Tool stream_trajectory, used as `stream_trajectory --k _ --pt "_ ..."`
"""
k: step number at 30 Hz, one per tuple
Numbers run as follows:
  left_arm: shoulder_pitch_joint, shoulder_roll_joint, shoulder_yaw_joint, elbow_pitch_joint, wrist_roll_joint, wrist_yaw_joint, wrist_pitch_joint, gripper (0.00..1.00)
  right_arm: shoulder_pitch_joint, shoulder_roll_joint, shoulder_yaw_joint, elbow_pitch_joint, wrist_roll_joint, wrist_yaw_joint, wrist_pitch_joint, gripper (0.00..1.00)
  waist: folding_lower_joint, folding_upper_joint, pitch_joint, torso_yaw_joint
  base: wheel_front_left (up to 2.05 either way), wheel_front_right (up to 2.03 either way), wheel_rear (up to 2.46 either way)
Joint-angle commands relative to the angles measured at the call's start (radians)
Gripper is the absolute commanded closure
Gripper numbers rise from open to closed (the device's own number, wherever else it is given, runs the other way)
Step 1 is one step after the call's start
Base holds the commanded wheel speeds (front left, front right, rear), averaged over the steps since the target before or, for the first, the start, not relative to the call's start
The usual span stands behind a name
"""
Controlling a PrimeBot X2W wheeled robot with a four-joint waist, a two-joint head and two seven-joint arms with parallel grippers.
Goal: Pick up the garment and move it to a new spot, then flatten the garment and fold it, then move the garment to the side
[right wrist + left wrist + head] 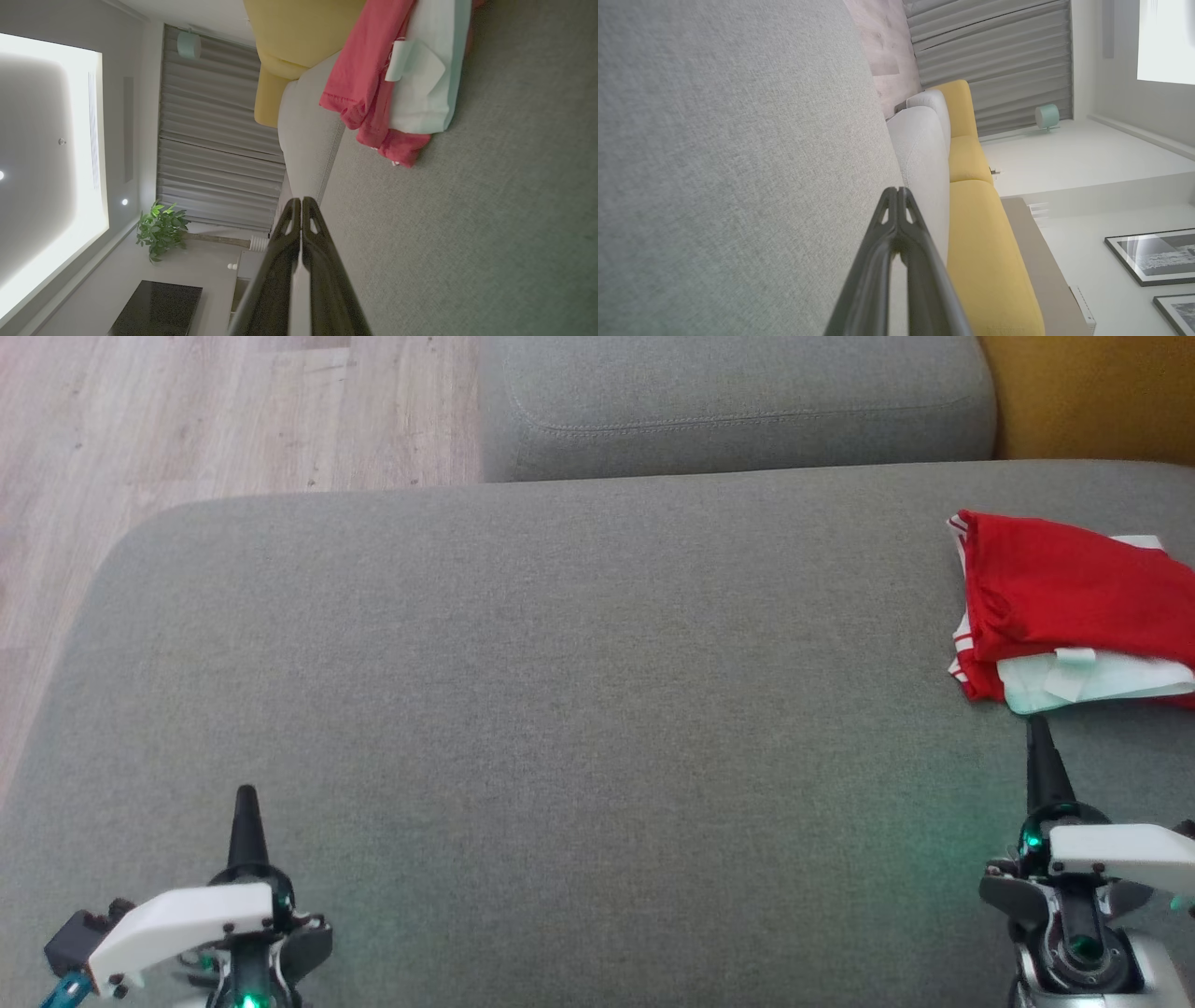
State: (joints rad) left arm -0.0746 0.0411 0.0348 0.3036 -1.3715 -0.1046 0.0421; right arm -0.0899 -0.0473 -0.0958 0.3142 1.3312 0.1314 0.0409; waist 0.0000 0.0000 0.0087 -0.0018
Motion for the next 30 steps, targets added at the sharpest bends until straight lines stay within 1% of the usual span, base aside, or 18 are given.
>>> stream_trajectory --k 1,23,30 --pt "-0.035 0.007 0.036 -0.039 -0.024 -0.009 0.007 1.0 -0.023 -0.003 0.012 -0.043 0.029 -0.001 0.009 1.0 0.0 0.0 0.0 0.0 0.0 0.0 0.0" --pt "-0.034 0.009 0.079 -0.058 -0.236 -0.026 0.071 1.0 -0.018 -0.003 -0.019 -0.069 0.275 -0.001 0.073 1.0 0.0 0.0 -0.006 0.002 0.0 0.0 0.0" --pt "-0.033 0.009 0.079 -0.058 -0.237 -0.026 0.071 1.0 -0.018 -0.003 -0.019 -0.069 0.277 -0.001 0.073 1.0 0.0 0.0 -0.006 0.002 0.0 0.0 0.0"
